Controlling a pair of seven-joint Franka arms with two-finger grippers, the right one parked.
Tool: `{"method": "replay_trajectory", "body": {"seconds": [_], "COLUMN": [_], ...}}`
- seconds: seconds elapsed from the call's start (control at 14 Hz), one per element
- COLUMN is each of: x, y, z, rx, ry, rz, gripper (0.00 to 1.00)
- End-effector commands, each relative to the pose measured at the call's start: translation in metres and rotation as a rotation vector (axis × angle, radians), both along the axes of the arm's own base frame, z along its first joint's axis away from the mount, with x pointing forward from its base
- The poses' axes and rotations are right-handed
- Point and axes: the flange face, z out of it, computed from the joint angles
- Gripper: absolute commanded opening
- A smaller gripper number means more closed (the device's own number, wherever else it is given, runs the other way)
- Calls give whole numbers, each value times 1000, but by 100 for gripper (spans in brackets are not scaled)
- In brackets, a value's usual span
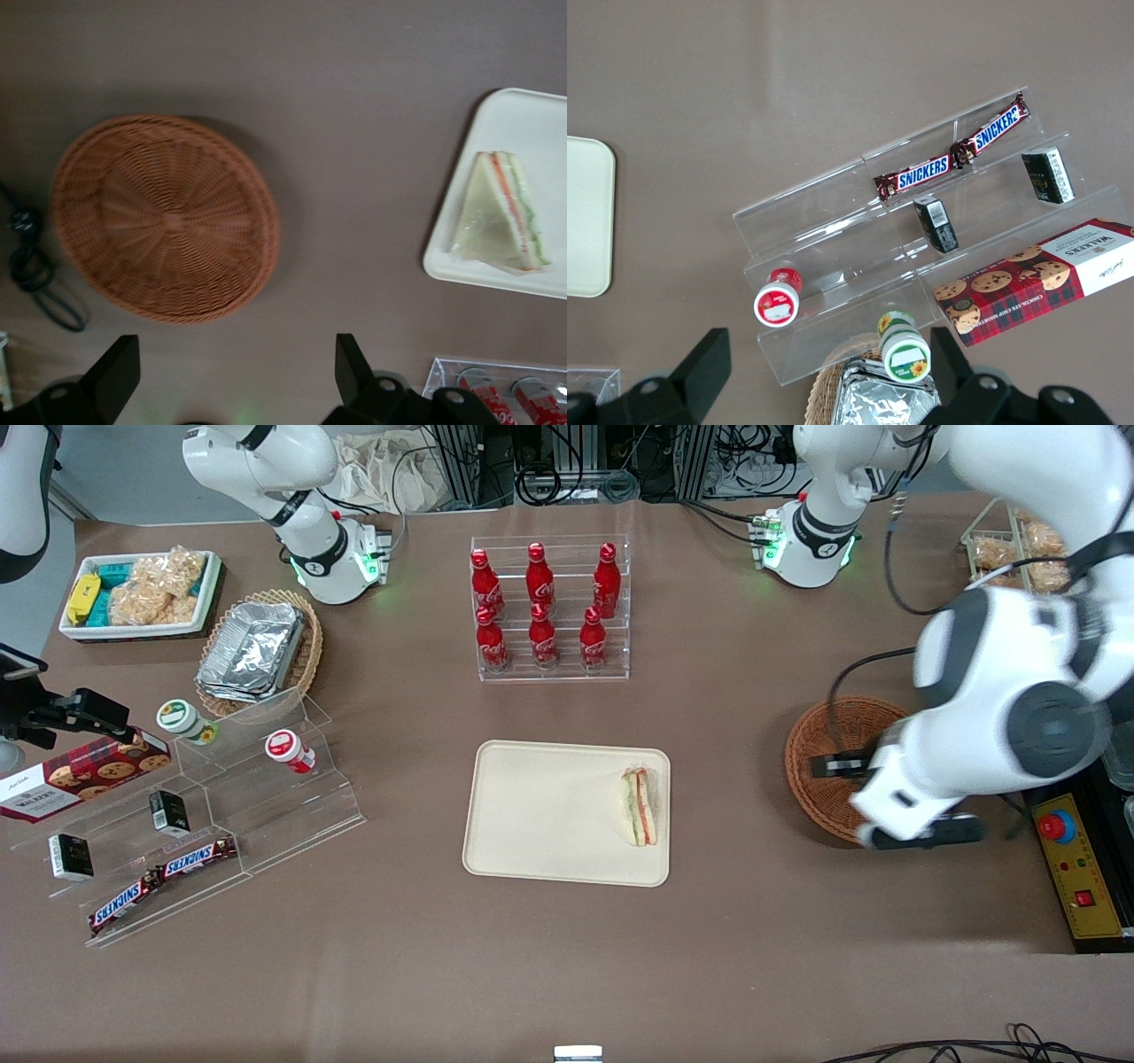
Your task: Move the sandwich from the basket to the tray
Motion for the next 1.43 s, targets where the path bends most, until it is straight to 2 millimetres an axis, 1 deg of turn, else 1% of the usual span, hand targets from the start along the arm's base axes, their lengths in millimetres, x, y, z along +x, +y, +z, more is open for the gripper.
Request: {"method": "replay_trajectory", "body": {"seconds": [0.0,0.07,0.29,0.36,0.5,0.86,1.36], "x": [-16,-18,-21,-23,-25,-24,-22], "y": [42,47,49,51,61,58,57], "z": [29,34,46,55,55,61,61], "rx": [6,4,2,10,-1,-18,-18], "ry": [-14,-19,-34,-50,-31,-38,-39], "rz": [36,35,12,-6,-83,-84,-81], "gripper": [98,98,99,99,99,99,99]}}
